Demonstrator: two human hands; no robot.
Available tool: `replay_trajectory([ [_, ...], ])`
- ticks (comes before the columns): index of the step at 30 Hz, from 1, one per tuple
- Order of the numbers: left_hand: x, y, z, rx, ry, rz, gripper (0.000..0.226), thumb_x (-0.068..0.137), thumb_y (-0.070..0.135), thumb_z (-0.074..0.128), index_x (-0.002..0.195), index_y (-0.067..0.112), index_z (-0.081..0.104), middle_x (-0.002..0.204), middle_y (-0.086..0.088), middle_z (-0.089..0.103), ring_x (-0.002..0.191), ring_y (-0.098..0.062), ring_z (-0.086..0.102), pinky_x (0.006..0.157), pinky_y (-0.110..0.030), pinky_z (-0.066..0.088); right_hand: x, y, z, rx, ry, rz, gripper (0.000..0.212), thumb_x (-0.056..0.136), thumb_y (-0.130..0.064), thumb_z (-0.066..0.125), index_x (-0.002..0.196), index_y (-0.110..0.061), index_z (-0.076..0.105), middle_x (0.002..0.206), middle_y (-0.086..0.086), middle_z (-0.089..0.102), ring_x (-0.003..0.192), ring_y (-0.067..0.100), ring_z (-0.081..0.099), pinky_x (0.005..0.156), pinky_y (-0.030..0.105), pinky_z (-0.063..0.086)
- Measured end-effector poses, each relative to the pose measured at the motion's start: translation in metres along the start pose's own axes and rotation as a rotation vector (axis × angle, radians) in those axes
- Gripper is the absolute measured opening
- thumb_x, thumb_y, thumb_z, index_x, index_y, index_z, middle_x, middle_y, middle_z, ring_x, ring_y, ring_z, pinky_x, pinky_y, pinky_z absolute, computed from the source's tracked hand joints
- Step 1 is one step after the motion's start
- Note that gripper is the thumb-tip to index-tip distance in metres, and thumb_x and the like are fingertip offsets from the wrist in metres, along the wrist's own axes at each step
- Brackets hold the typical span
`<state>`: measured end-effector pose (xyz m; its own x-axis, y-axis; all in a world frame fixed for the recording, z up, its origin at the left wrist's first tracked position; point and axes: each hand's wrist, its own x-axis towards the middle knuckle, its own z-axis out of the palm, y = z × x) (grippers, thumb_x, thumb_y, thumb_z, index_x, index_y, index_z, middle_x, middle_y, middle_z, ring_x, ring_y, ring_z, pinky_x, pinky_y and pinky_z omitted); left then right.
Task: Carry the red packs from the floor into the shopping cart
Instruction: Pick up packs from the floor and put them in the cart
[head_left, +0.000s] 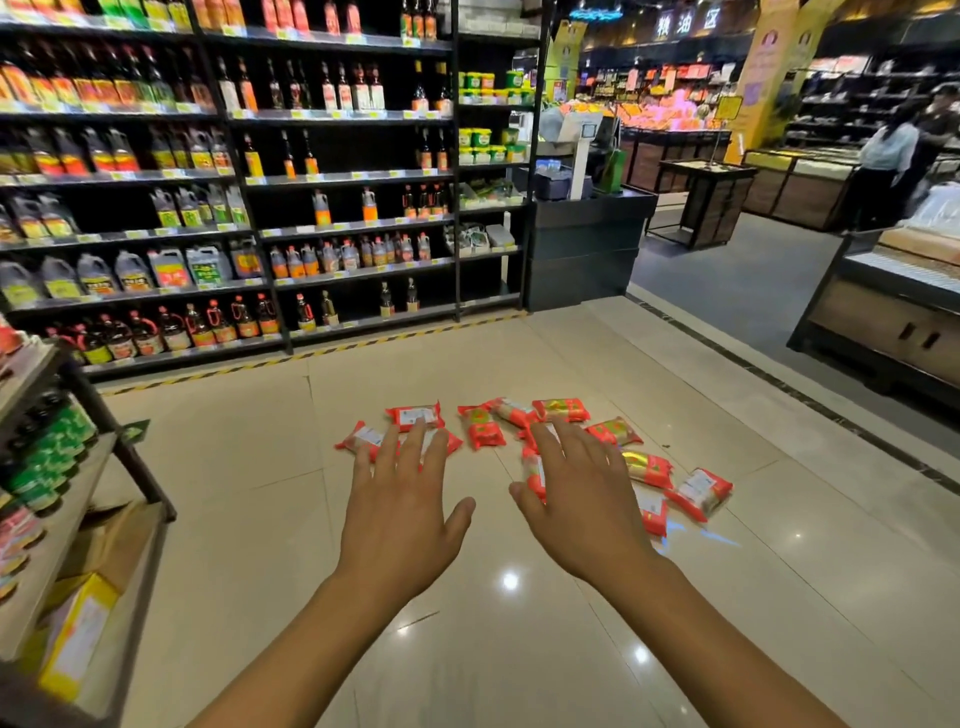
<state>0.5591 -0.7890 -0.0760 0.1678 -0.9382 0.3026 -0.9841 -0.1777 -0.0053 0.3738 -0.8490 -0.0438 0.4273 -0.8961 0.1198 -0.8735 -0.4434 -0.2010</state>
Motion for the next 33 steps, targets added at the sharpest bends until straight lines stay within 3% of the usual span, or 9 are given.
replay_trajectory([
  [6,0.1,0.005,0.018,0.049,-0.008,-0.016,0.076,0.087,0.062,0.043,0.142,0.012,0.06,0.144,-0.016,0.062,0.131,-0.04,0.059,0.106,-0.061,0.046,0.112,0.031,0.007,0.023,0.002,-0.046,0.069,0.104,-0.055,0.041,0.163,-0.03,0.016,0.172,0.001,0.015,0.158,0.023,0.012,0.125,0.046,0.011],
  [11,0.172,0.017,0.035,-0.003,-0.056,-0.064,0.077,0.098,0.063,0.04,0.161,0.021,0.031,0.169,-0.01,0.03,0.155,-0.036,0.028,0.124,-0.057,0.02,0.187,0.062,0.008,0.026,0.008,-0.083,0.068,0.105,-0.054,0.041,0.163,-0.027,0.019,0.171,0.004,0.019,0.157,0.024,0.016,0.126,0.047,0.01],
  [15,0.211,0.02,0.051,0.006,-0.091,-0.1,0.078,0.093,0.062,0.047,0.157,0.017,0.042,0.162,-0.013,0.042,0.149,-0.039,0.039,0.12,-0.059,0.03,0.234,0.091,0.013,0.036,-0.002,-0.053,0.068,0.105,-0.056,0.039,0.163,-0.026,0.019,0.171,0.004,0.02,0.157,0.024,0.018,0.126,0.046,0.013],
  [20,0.263,0.024,0.068,-0.003,-0.121,-0.099,0.08,0.102,0.063,0.04,0.166,0.024,0.012,0.174,-0.006,0.012,0.16,-0.031,0.011,0.128,-0.052,0.007,0.285,0.115,0.023,0.047,-0.017,-0.04,0.068,0.105,-0.057,0.035,0.163,-0.026,0.018,0.171,0.003,0.02,0.157,0.023,0.017,0.126,0.044,0.014],
  [31,0.405,-0.005,0.136,-0.086,-0.167,-0.098,0.08,0.101,0.063,0.036,0.166,0.022,0.013,0.174,-0.007,0.01,0.16,-0.033,0.008,0.129,-0.053,0.008,0.428,0.144,0.051,0.003,-0.049,0.001,0.072,0.105,-0.052,0.04,0.164,-0.023,0.01,0.171,0.002,0.017,0.158,0.022,0.014,0.127,0.044,0.015],
  [33,0.441,-0.014,0.15,-0.094,-0.183,-0.104,0.08,0.103,0.063,0.034,0.166,0.023,0.006,0.175,-0.006,0.003,0.161,-0.031,0.002,0.128,-0.051,0.002,0.462,0.145,0.055,-0.006,-0.052,0.006,0.073,0.105,-0.051,0.041,0.165,-0.023,0.009,0.172,0.002,0.015,0.158,0.022,0.013,0.127,0.044,0.014],
])
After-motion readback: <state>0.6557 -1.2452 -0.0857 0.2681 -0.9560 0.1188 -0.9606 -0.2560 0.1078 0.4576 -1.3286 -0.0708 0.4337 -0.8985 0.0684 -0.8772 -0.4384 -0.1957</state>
